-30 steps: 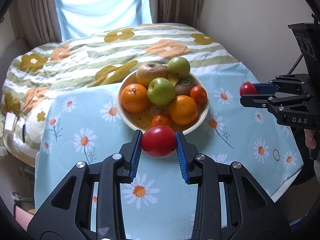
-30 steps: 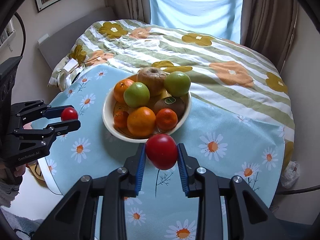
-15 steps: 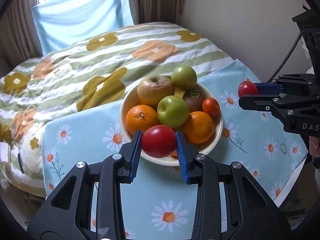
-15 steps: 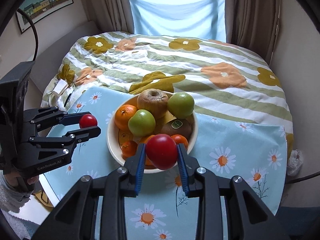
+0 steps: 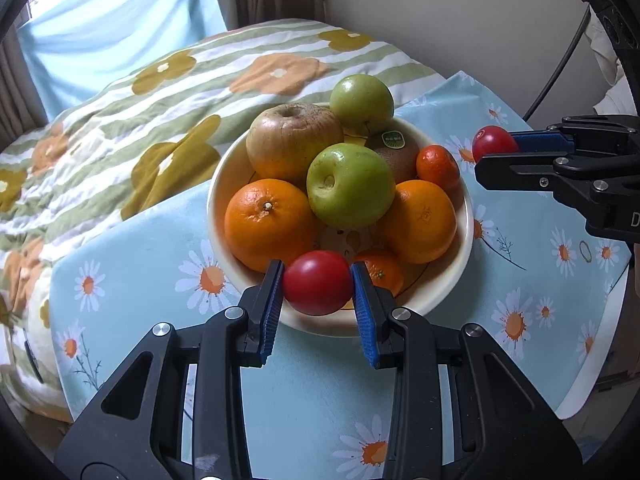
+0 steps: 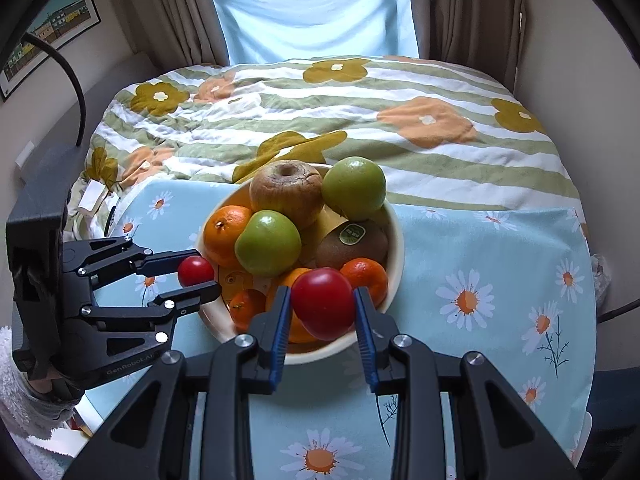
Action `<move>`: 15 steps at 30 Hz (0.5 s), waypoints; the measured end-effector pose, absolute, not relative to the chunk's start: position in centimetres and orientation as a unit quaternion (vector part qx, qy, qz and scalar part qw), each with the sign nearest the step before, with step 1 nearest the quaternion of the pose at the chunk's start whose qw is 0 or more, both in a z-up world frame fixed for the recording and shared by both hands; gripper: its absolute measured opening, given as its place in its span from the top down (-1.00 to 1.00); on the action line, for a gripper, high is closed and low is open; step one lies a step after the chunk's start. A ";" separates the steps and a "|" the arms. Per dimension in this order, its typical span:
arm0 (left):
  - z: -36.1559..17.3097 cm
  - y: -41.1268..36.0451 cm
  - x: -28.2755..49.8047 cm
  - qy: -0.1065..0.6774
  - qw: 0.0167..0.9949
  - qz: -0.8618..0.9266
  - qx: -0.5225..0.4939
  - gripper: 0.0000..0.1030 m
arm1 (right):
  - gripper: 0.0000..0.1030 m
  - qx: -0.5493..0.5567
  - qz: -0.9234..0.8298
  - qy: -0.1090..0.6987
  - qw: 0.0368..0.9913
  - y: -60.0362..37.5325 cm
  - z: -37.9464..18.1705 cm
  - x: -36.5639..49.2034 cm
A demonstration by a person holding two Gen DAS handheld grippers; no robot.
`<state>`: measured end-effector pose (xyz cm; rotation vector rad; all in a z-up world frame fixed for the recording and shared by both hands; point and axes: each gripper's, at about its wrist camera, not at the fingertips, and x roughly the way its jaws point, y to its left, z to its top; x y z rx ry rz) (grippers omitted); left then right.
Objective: Organize fruits
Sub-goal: 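Lower the red tomato into the bowl and open the left tool, then lower the second red tomato into the bowl and open the right tool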
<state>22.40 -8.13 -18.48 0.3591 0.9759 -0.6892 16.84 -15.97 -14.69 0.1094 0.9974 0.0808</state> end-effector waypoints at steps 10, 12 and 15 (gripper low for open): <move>-19.2 -7.9 22.2 0.452 0.811 -0.326 0.179 -0.66 | 0.44 0.056 0.022 0.479 0.876 -16.0 -14.7 16.4; -18.6 -7.3 22.0 0.437 0.821 -0.327 0.164 -1.00 | 0.44 0.057 0.020 0.478 0.876 -16.1 -14.6 16.3; -18.0 -6.7 21.9 0.437 0.823 -0.327 0.158 -1.00 | 0.44 0.057 0.018 0.477 0.877 -16.1 -14.4 16.2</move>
